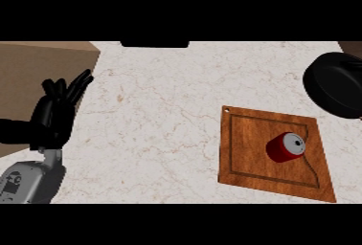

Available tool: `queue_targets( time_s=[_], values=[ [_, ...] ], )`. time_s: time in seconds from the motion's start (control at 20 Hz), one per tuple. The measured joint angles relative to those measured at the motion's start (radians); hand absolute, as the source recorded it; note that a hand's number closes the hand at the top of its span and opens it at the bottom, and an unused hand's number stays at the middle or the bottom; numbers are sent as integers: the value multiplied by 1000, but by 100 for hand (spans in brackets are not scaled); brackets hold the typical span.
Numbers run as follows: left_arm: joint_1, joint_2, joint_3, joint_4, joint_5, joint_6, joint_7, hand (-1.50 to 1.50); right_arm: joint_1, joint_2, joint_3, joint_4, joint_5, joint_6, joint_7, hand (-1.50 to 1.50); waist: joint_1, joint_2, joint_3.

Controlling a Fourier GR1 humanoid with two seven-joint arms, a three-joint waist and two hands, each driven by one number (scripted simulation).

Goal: Pick the can from the cutting board and place it in the pot

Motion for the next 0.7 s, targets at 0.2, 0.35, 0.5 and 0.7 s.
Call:
queue_targets(
  time_s=[0.2,0.35,0.5,0.7],
  values=[
    [-11,-4,-3,-2,-7,1,8,0,-32,-46,99,-12,114,-31,-24,-150,5,-2,-2],
    [-9,-5,2,-5,-8,-1,17,0,-61,-39,158,-7,177,-53,-32,-150,2,-4,-3],
    [-21,-12,5,6,-12,-8,14,0,-91,-19,212,-17,223,-49,-5,-150,-4,-7,-3],
    [-18,-19,9,9,-27,-7,12,0,-109,8,260,-24,265,-30,38,-150,-11,-10,-4]
  ],
)
